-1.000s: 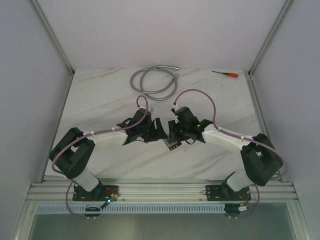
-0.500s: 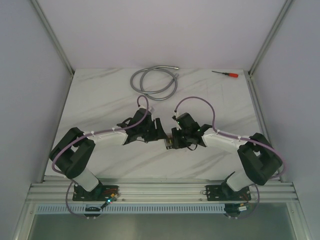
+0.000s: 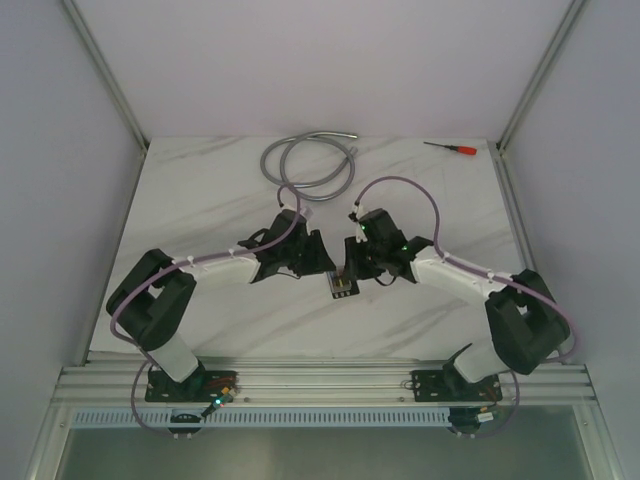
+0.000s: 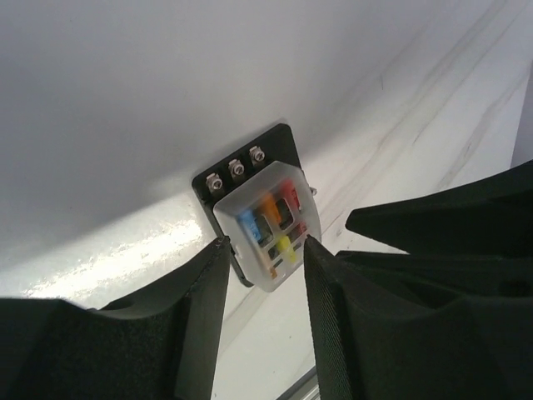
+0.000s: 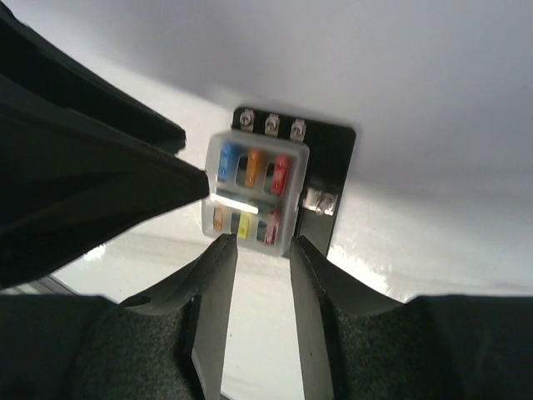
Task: Snap on the fuse box
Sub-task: Close the fuse box cover on the fuse box base.
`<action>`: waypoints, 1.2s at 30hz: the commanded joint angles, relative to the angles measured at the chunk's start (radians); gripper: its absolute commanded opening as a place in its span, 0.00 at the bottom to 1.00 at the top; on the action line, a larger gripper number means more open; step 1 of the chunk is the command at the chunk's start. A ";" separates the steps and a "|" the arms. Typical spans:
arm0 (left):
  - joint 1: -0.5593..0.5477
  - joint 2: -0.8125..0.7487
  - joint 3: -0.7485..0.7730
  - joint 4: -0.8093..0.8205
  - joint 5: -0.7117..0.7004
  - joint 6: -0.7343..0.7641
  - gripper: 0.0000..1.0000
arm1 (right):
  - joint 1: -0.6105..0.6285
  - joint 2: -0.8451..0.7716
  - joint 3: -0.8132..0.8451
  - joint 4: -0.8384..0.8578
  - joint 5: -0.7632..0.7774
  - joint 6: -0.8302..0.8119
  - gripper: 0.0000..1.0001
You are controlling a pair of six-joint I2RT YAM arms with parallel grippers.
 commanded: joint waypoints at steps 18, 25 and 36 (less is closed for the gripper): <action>0.004 0.115 0.038 -0.026 0.079 -0.019 0.28 | -0.072 0.171 0.059 0.036 -0.195 0.009 0.23; -0.006 0.155 -0.001 -0.036 0.088 -0.037 0.21 | -0.072 0.193 0.039 0.016 -0.204 0.016 0.19; -0.024 0.202 -0.115 -0.073 0.053 -0.064 0.16 | -0.040 0.315 0.070 -0.050 -0.127 0.027 0.19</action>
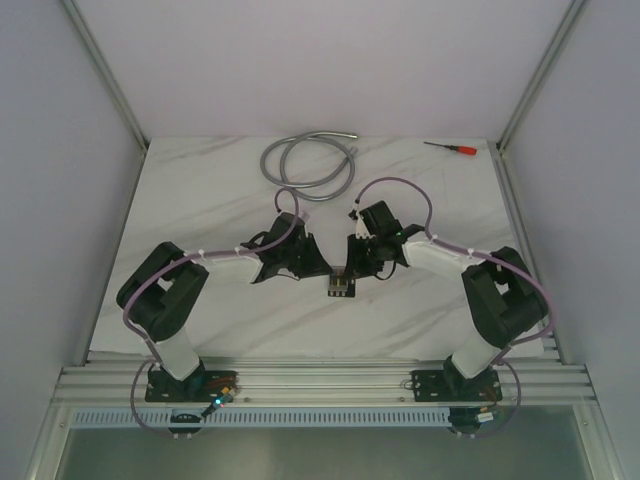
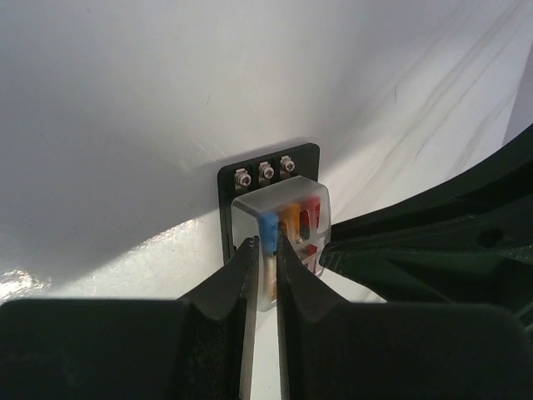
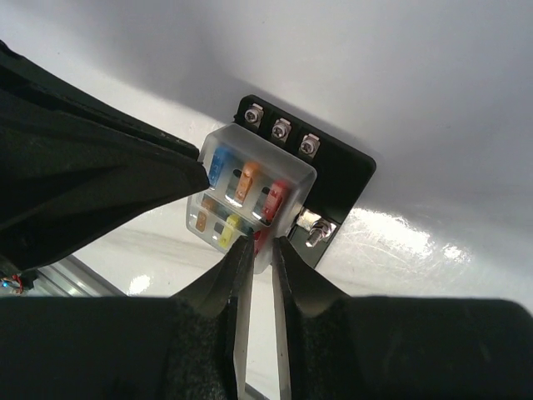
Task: Snap on the fuse box
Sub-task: Close the fuse box cover on the fuse box base, then reset both arms
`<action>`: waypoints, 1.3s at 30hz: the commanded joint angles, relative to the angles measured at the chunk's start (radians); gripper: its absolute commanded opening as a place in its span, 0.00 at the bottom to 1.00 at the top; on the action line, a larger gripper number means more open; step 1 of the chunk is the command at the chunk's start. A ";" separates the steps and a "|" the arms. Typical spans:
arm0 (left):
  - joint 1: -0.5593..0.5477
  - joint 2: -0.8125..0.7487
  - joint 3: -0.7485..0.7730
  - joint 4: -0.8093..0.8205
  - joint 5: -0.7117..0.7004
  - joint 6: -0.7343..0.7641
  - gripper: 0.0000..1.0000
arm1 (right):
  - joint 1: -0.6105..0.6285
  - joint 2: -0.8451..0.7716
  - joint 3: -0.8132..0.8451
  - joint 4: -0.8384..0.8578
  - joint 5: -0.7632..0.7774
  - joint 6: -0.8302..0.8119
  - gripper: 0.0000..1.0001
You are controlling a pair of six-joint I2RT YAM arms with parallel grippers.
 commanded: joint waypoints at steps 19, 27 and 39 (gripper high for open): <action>-0.048 -0.050 -0.150 -0.147 -0.053 -0.024 0.18 | 0.129 0.178 -0.068 -0.052 0.159 0.015 0.18; -0.036 -0.258 -0.159 -0.183 -0.183 -0.033 0.42 | 0.142 -0.085 0.007 -0.011 0.203 -0.062 0.47; 0.206 -0.550 -0.169 -0.279 -0.627 0.148 1.00 | -0.028 -0.420 -0.221 0.389 0.824 -0.252 1.00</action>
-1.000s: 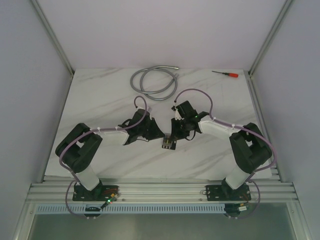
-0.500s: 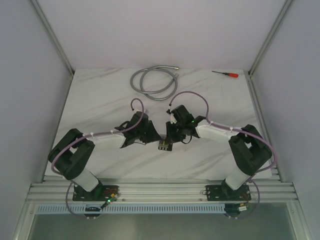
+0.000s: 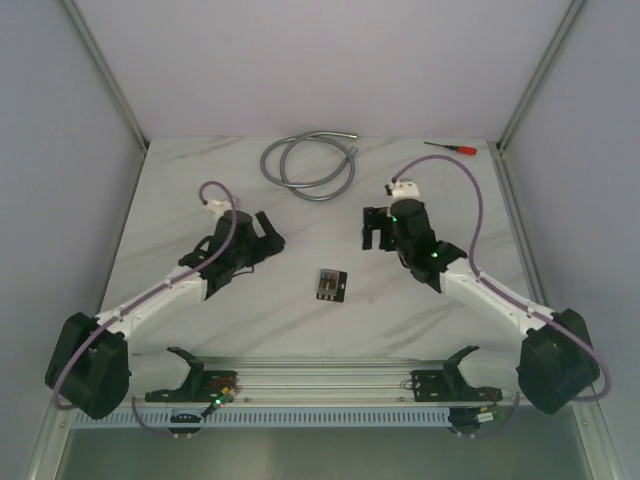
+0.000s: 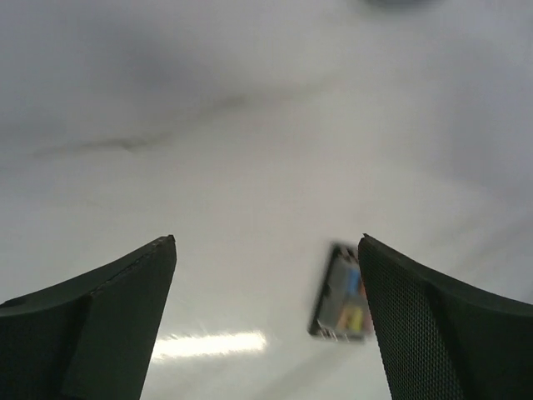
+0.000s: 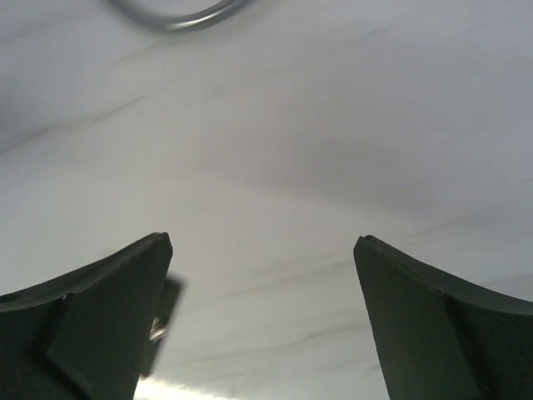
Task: Snap on the fuse box
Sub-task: Reset both arms
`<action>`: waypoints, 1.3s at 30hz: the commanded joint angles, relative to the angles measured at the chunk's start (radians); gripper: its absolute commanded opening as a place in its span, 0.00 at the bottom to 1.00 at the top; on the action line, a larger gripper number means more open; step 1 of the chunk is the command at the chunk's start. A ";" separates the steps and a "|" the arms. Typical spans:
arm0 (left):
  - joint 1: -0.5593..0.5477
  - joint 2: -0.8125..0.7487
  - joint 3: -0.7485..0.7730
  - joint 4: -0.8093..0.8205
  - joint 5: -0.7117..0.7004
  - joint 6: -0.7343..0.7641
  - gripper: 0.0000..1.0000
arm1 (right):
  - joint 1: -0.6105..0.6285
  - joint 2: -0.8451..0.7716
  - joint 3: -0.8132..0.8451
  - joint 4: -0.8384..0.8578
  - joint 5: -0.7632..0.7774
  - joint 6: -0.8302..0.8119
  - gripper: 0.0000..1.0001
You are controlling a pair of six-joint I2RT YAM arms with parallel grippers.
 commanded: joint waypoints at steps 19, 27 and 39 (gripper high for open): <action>0.400 0.074 -0.464 1.065 -0.565 0.740 1.00 | -0.476 0.168 -0.691 1.440 0.154 -0.336 1.00; 0.407 0.251 -0.457 1.300 -0.273 0.867 1.00 | -0.595 0.248 -0.651 1.419 -0.173 -0.314 1.00; 0.489 0.296 -0.474 1.339 -0.090 0.829 1.00 | -0.615 0.247 -0.620 1.361 -0.116 -0.269 1.00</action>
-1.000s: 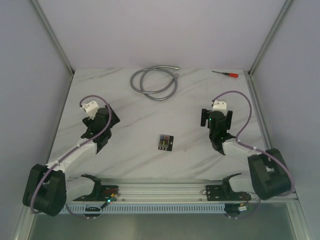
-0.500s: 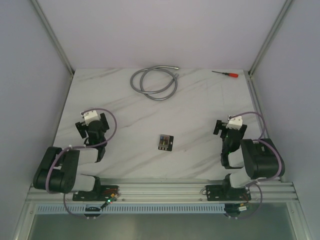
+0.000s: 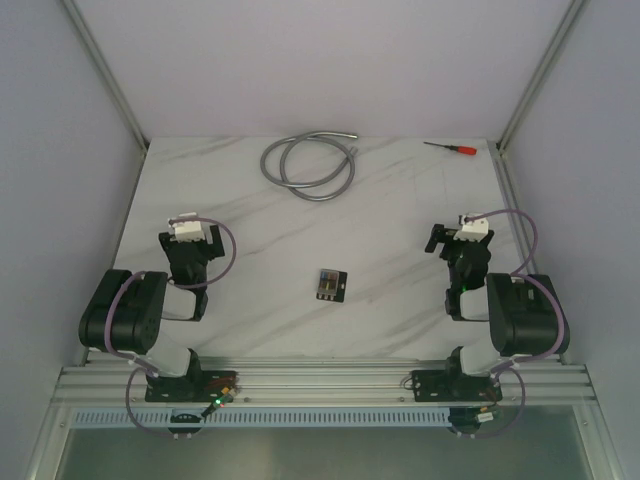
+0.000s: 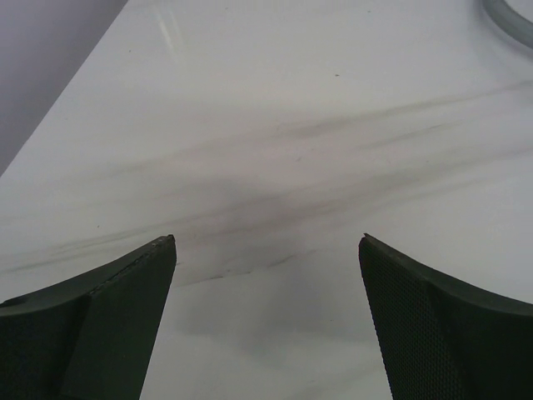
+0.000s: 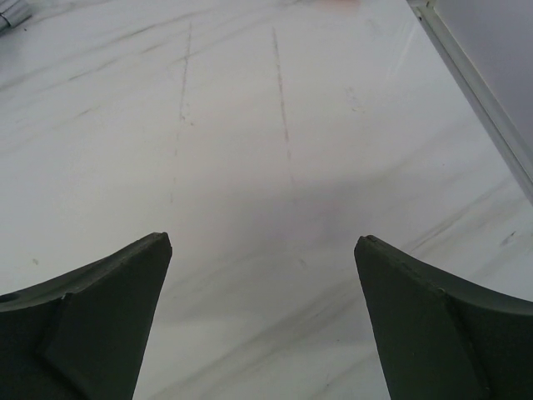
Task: Snap on the fuse box
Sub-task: Reset both arms
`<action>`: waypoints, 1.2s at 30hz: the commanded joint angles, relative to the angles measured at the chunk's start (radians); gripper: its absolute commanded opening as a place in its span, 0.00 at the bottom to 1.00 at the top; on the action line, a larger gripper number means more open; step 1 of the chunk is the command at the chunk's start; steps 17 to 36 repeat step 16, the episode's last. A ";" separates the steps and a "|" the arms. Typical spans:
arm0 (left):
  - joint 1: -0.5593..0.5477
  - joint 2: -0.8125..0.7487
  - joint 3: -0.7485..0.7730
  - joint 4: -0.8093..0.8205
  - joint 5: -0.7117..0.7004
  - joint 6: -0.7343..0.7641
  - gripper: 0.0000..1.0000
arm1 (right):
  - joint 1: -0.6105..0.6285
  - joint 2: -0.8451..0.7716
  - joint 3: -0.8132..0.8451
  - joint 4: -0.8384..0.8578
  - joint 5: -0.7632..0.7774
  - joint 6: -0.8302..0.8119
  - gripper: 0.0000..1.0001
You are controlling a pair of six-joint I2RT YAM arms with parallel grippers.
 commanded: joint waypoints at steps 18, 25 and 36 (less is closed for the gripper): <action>0.002 -0.006 0.012 0.038 0.075 0.009 1.00 | 0.009 0.004 0.010 0.019 0.010 0.006 1.00; 0.002 -0.006 0.012 0.038 0.075 0.009 1.00 | 0.009 0.004 0.010 0.019 0.010 0.006 1.00; 0.002 -0.006 0.012 0.038 0.075 0.009 1.00 | 0.009 0.004 0.010 0.019 0.010 0.006 1.00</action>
